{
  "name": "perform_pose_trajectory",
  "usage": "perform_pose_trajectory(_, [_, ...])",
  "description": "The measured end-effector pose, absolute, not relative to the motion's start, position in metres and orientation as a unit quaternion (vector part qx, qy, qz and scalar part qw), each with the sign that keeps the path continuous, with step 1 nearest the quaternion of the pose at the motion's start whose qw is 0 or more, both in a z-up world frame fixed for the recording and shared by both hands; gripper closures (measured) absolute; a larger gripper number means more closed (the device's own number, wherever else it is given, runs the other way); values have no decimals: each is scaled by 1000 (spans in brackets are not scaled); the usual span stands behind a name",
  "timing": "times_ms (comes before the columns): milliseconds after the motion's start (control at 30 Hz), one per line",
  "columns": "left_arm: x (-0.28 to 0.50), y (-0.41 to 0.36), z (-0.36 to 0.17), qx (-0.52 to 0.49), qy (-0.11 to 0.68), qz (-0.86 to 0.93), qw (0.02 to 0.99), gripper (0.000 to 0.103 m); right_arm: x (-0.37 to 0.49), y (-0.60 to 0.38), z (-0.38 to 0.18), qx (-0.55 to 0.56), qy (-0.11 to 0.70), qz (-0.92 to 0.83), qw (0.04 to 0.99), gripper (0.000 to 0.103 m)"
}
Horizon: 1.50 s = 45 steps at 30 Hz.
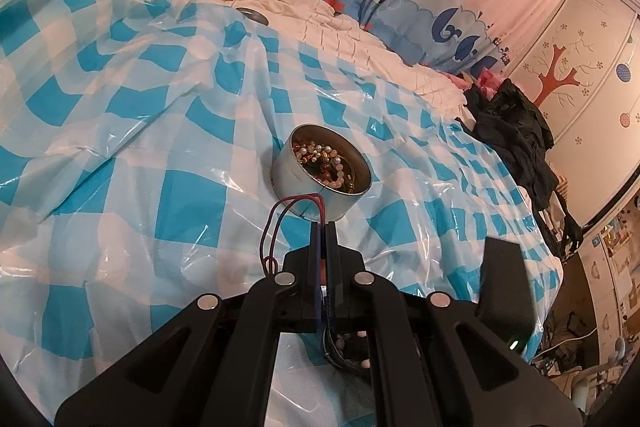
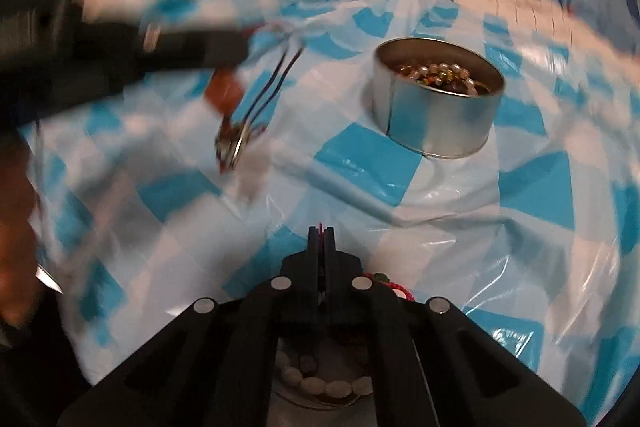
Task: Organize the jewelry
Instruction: 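Carry the pendant and white bead bracelet over the silver tin with both grippers, then open both grippers over the silver tin to drop the pendant and bracelet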
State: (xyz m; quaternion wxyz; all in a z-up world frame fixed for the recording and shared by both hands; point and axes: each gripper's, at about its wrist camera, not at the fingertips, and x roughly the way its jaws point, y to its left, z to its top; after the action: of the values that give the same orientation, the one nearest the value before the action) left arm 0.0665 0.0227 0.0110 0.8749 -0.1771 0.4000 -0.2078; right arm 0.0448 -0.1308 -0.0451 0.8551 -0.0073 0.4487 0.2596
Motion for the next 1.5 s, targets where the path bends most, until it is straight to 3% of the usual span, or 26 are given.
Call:
perform_pose_trajectory(167, [66,21,12,-176,398,-207,876,101,48,-176,-17,172,396,334,838,100])
perform_pose_trajectory(500, [66,21,12,-177,398,-207,876,101,47,-210,2,293,337,380,810,100])
perform_pose_trajectory(933, [72,10,27,-184,384,-244,871,101,53,-218,19,280,319,357,832,100])
perform_pose_trajectory(1333, [132,-27,41,-210,363,-280,864,101,118,-233,34,280,295,321,855,100])
perform_pose_trajectory(1400, [149,-30,32,-221,370,-273,860,101,129,-231,36,275,293,316,859,100])
perform_pose_trajectory(1500, [181,-34,-1,-208,445,-213,844,99,149,-219,31,243,310,293,872,100])
